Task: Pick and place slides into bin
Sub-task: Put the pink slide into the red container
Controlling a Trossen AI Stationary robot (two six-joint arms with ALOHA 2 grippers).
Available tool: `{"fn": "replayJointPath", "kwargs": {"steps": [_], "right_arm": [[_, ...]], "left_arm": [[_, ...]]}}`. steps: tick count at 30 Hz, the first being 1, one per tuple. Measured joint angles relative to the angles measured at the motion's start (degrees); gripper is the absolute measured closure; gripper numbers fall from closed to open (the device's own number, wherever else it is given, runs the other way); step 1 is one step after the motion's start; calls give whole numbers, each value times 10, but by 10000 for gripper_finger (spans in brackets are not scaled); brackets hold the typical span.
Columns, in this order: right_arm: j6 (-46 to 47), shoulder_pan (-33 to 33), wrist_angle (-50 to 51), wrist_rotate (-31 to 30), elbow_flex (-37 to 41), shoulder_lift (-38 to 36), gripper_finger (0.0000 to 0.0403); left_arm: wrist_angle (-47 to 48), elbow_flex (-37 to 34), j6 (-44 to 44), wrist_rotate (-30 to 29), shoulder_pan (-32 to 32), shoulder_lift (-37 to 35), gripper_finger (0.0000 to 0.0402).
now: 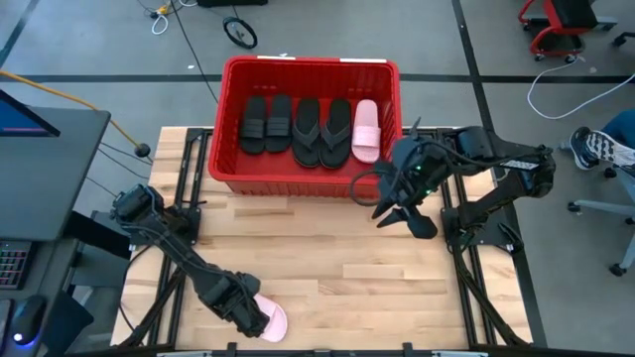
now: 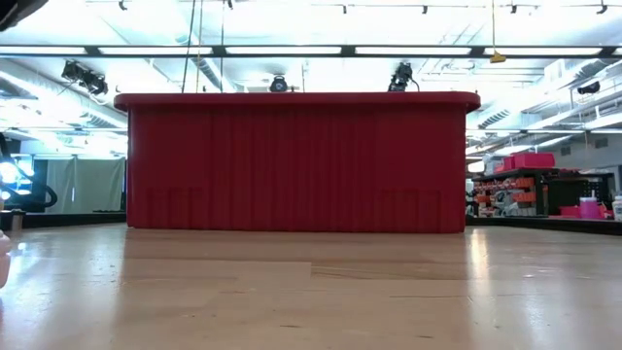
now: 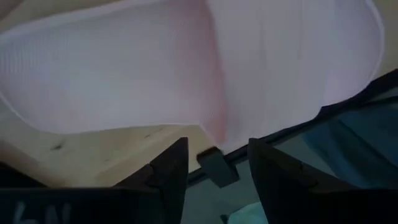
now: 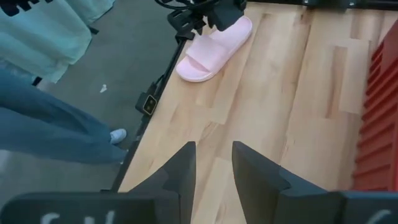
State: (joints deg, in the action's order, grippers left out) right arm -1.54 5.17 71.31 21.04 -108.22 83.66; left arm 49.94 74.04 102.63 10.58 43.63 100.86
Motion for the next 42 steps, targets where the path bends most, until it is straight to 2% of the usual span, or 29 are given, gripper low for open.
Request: {"fn": "replayJointPath", "kwargs": {"steps": [5,8,18,21,24,33,42], "right_arm": [[0,0,0,0,0,0,293],[0,0,0,-1,0,0,293],[-2,-1,0,-77,0,0,293],[-2,-1,0,-74,0,0,293],[-2,0,0,-70,0,0,293],[39,2,0,-69,20,0,295],[27,15,-1,-68,106,0,296]], "left_arm": [[-23,-27,-11,5,-5,0,230],[-74,-52,-9,11,-8,-1,230],[-142,-61,2,10,-10,-1,230],[-176,-61,-7,-4,-11,0,230],[-215,-62,-29,-45,-12,0,230],[-204,-62,-64,-61,-25,0,230],[-210,-62,-64,-61,-37,5,230]]}}
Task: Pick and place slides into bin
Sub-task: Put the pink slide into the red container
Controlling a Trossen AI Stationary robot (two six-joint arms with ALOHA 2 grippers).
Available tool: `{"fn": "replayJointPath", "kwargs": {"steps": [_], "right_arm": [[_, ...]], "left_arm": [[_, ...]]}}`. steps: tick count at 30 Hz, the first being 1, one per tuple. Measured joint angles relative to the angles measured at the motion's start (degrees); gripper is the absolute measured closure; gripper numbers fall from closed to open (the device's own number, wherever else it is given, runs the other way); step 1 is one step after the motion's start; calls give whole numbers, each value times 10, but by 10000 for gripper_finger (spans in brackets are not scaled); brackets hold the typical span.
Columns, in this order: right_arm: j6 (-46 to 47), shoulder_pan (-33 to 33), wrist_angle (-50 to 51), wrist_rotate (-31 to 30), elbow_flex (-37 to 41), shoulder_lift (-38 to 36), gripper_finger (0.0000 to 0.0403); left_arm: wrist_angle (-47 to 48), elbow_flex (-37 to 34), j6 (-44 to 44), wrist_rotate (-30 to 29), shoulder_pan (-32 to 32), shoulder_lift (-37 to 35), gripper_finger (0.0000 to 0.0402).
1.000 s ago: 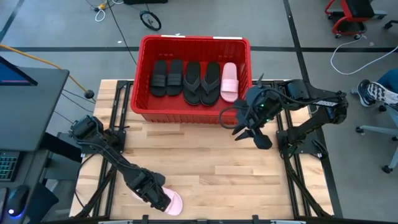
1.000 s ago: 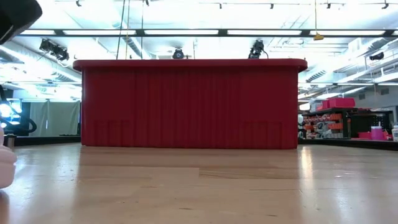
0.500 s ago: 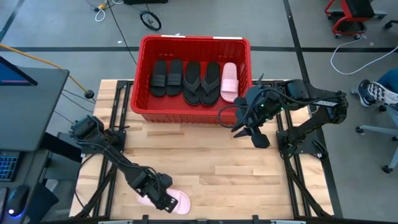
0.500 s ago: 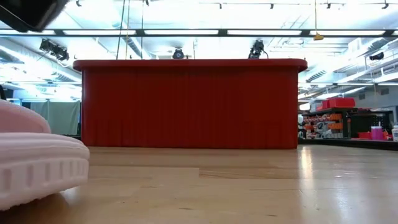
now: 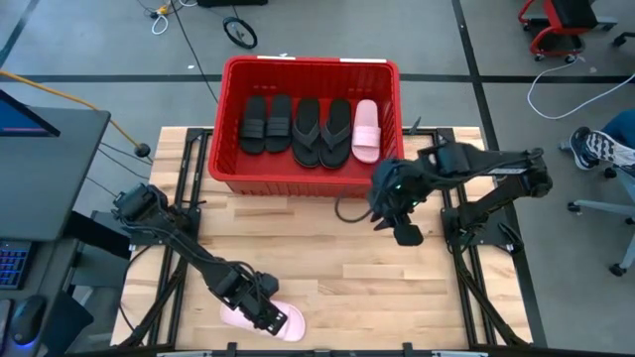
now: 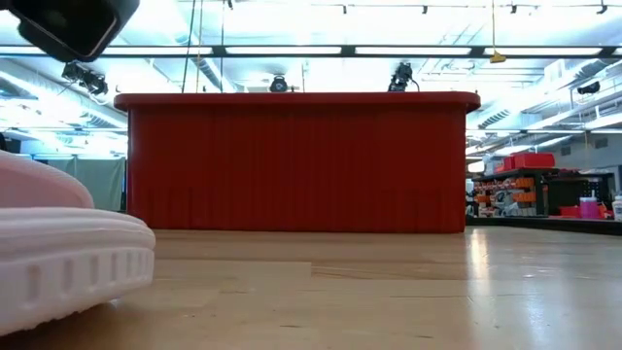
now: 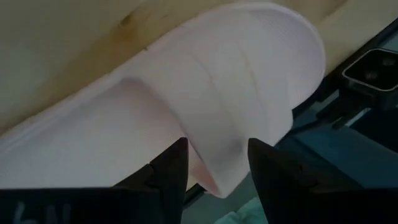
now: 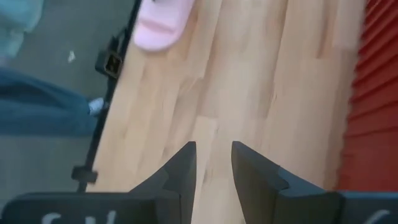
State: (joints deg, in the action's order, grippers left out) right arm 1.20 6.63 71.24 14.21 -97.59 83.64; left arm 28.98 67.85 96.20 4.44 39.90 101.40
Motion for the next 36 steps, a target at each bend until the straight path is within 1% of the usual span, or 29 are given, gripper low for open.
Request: {"fn": "replayJointPath", "kwargs": {"steps": [5,9,11,12,15,16,19,20,24,26,28,32,34,36], "right_arm": [[-2,10,0,0,54,0,296],[-2,18,-1,0,85,0,296],[-2,19,-1,0,98,0,296],[-2,19,0,0,100,0,296],[2,19,-1,0,108,0,296],[2,19,1,-1,109,0,296],[4,19,-3,-6,108,-1,296],[12,19,-8,-16,108,-2,296],[32,19,-14,-32,107,-18,305],[37,17,-12,-32,107,-34,311],[46,16,-12,-32,107,-53,314],[73,13,-19,-32,107,-93,316],[78,13,-22,-35,107,-114,316],[78,13,-26,-50,106,-133,316]], "left_arm": [[-9,0,12,0,3,8,230],[-51,0,5,-3,0,22,237],[-69,0,3,-3,-3,29,257],[-72,0,-3,-3,-4,32,275],[-85,0,-23,-3,-6,37,360],[-86,0,-23,-4,-8,37,379],[-91,0,10,0,-19,35,383],[-96,1,18,-6,-23,30,385],[-101,32,-24,-79,-56,2,390],[-77,64,-64,-102,-82,-17,390],[-16,102,-103,-122,-114,-35,390],[109,194,-187,-122,-199,-52,390],[156,252,-248,-121,-243,-57,390],[210,314,-311,-123,-293,-58,390]]}}
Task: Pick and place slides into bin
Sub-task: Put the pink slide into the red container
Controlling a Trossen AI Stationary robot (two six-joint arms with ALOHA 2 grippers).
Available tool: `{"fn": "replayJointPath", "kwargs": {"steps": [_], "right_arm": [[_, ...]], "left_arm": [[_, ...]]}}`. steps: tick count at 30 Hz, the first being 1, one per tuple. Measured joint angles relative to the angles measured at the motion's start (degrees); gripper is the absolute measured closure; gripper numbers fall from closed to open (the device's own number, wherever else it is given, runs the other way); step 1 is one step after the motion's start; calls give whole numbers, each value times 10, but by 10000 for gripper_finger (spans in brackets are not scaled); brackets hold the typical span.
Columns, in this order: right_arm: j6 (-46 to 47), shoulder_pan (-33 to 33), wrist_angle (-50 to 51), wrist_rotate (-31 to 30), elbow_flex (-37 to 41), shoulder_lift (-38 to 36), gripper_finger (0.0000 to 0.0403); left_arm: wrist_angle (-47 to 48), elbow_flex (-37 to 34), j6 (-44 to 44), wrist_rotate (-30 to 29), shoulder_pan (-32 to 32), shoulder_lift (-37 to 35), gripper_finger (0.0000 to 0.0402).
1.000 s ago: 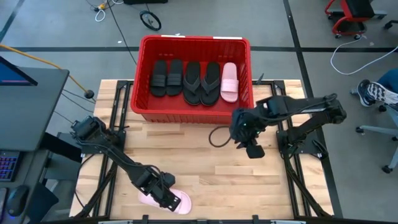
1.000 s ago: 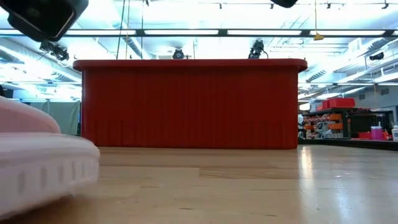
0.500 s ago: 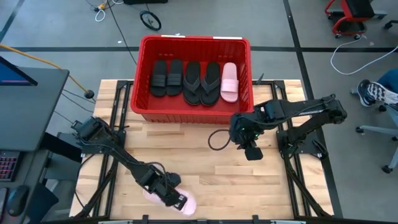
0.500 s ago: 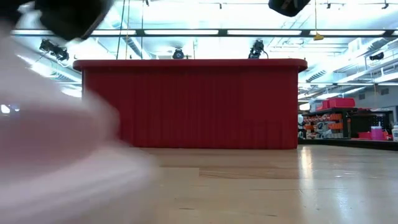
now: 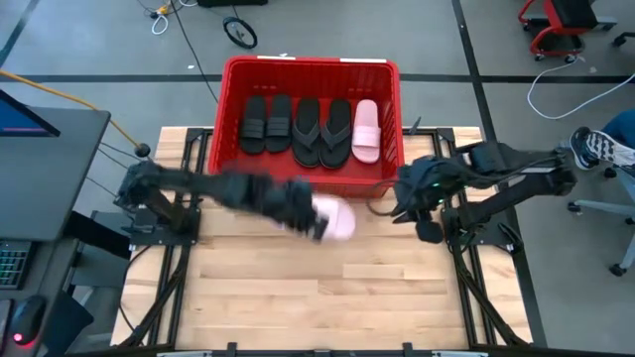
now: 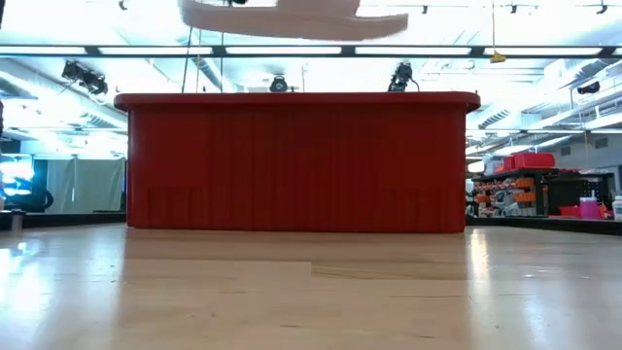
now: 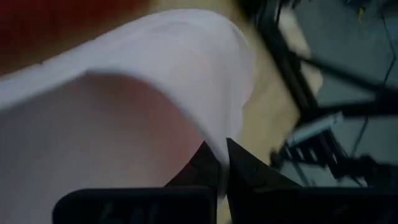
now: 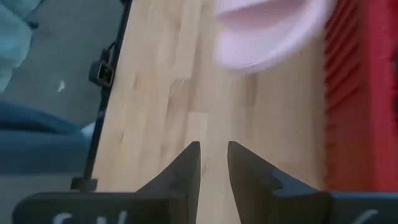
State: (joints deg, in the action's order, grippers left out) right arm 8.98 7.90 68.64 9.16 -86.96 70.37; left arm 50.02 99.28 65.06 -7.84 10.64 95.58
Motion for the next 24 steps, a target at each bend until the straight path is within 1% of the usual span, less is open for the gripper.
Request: {"fn": "replayJointPath", "kwargs": {"steps": [4,6,8,12,15,17,20,22,24], "right_arm": [[-1,0,0,-47,0,-32,316],[-12,0,0,-73,0,-44,316],[-27,0,0,-96,0,-52,316],[-60,0,-1,-131,0,-59,316],[-83,0,-1,-138,0,-60,316],[-92,0,-1,-138,0,-58,316],[-92,0,-1,-138,0,-55,316],[-92,0,-1,-138,0,-54,316],[-92,0,-1,-138,0,-53,316]], "left_arm": [[36,95,-130,-3,-105,-1,390],[39,127,-150,-2,-163,-1,390],[26,139,-170,9,-217,-1,390],[41,136,-183,71,-311,3,390],[36,109,-184,116,-355,13,390],[18,75,-184,134,-367,22,390],[-32,12,-191,168,-376,31,390],[-89,-33,-206,189,-376,36,390],[-139,-82,-200,209,-379,37,390]]}}
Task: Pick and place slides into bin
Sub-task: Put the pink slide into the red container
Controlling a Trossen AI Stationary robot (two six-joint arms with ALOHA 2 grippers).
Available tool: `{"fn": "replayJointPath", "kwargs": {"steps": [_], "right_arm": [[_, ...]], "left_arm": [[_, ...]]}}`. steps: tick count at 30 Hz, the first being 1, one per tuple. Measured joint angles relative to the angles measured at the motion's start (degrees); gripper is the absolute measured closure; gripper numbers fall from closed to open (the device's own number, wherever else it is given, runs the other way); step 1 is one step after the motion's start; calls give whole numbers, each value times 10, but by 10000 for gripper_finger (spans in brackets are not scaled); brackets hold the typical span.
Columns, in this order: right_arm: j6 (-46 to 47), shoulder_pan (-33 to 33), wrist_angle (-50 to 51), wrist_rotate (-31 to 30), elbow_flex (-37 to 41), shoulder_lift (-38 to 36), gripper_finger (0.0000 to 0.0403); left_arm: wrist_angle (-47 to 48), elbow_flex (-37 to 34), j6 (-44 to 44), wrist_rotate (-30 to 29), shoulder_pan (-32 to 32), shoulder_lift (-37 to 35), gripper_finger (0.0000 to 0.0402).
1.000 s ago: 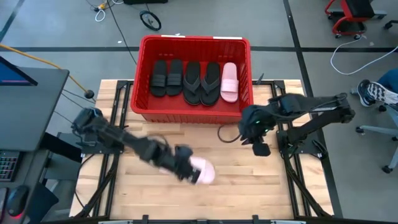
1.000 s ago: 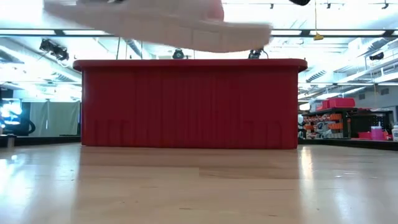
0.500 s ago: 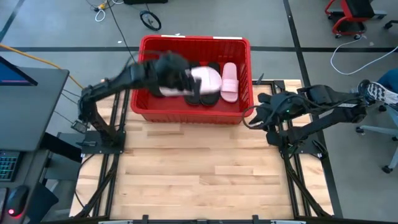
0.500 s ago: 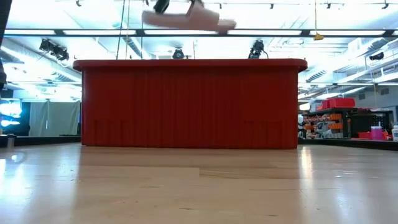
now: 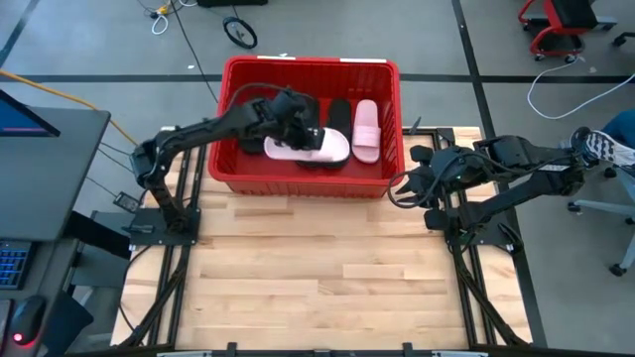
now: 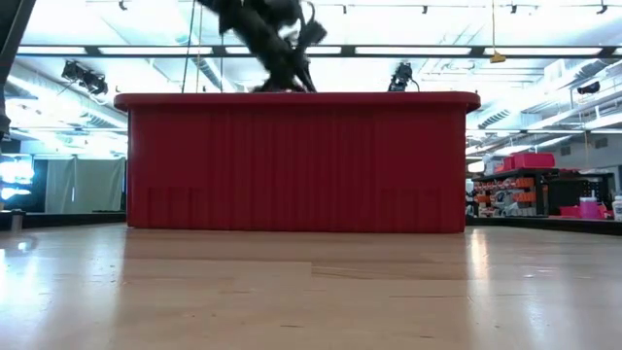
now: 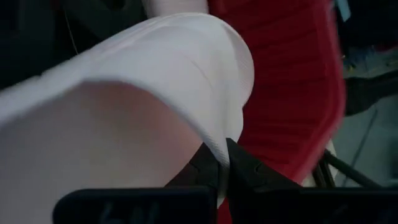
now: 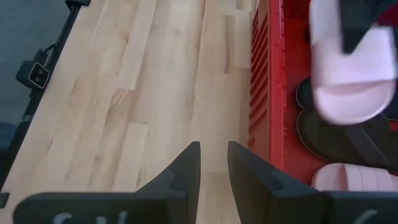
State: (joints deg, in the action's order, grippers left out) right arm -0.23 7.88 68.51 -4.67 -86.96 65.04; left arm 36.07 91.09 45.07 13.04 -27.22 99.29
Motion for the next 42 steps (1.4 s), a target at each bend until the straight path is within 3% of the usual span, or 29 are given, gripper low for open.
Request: {"fn": "replayJointPath", "kwargs": {"steps": [3,11,19,24,28,33,40,42], "right_arm": [[2,0,0,0,0,0,316],[2,0,0,0,0,0,316],[30,0,0,0,0,0,316],[50,0,0,0,0,0,316],[56,0,0,0,0,1,317],[68,0,0,0,0,1,317],[81,0,0,0,0,1,317],[81,0,0,0,0,1,317]], "left_arm": [[-85,-68,32,15,-4,0,390],[-147,-198,81,27,-13,2,391],[-218,-291,95,96,-18,2,376],[-234,-320,73,100,-19,2,372],[-235,-319,49,98,-19,2,338],[-269,-318,59,97,-19,2,266],[-331,-317,204,124,-36,-9,185],[-341,-313,203,143,-42,-15,173]]}}
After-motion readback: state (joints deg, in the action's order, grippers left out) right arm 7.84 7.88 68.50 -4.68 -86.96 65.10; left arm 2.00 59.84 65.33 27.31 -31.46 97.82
